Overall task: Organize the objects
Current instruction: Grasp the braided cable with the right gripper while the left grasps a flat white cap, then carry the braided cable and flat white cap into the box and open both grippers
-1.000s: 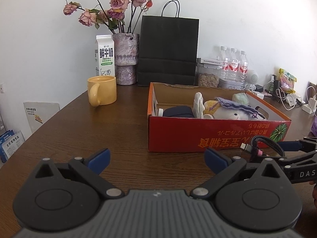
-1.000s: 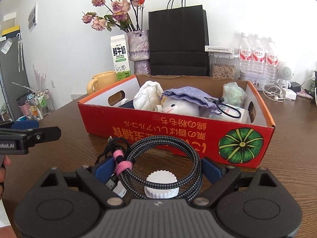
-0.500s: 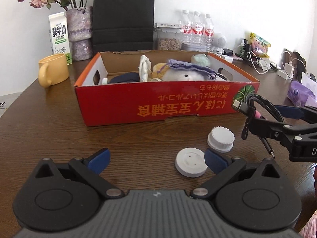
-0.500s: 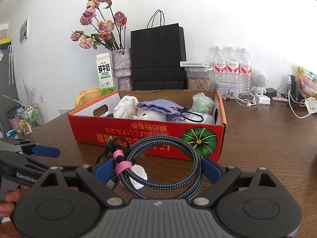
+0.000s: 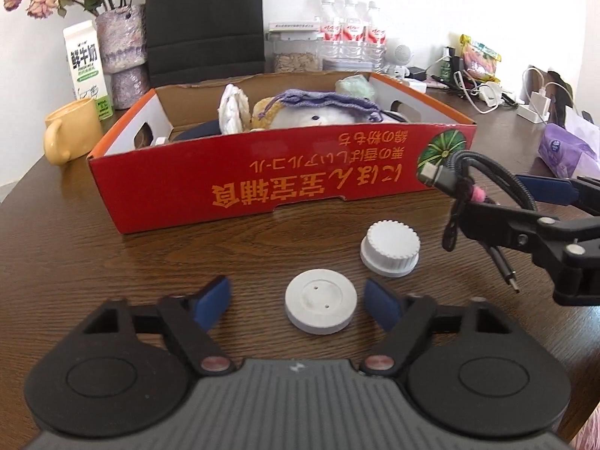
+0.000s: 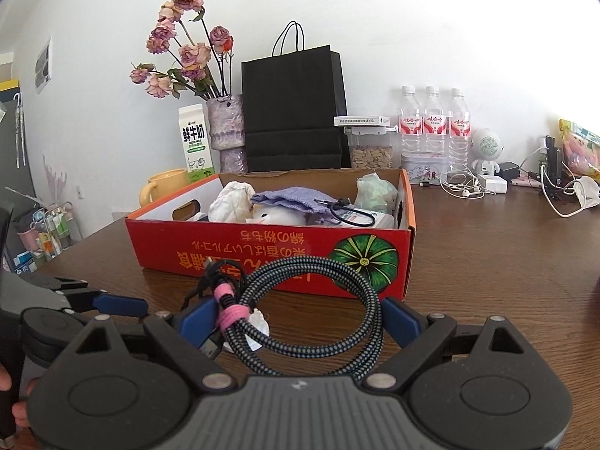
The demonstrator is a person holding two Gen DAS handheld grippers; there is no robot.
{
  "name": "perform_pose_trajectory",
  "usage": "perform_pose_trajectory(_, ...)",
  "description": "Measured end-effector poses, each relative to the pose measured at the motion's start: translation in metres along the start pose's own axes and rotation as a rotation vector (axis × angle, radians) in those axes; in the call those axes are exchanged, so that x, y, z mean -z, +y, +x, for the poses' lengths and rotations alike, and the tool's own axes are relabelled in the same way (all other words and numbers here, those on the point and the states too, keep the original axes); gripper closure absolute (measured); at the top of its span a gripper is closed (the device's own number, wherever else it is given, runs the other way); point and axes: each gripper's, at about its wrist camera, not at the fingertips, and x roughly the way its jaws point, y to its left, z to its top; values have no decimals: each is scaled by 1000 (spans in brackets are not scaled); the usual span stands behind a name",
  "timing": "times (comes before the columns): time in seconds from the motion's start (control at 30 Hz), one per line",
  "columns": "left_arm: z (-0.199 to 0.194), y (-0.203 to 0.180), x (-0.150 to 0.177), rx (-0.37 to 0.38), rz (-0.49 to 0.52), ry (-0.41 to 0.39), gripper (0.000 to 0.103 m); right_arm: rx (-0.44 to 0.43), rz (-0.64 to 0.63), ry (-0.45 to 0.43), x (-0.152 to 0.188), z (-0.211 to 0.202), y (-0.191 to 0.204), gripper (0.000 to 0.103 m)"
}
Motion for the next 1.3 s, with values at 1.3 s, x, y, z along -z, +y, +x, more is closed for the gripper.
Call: perform_pose_trajectory(1.3,11,67,-112,-88,-105,-288,63,46,-97,-95,-94,78,2,10)
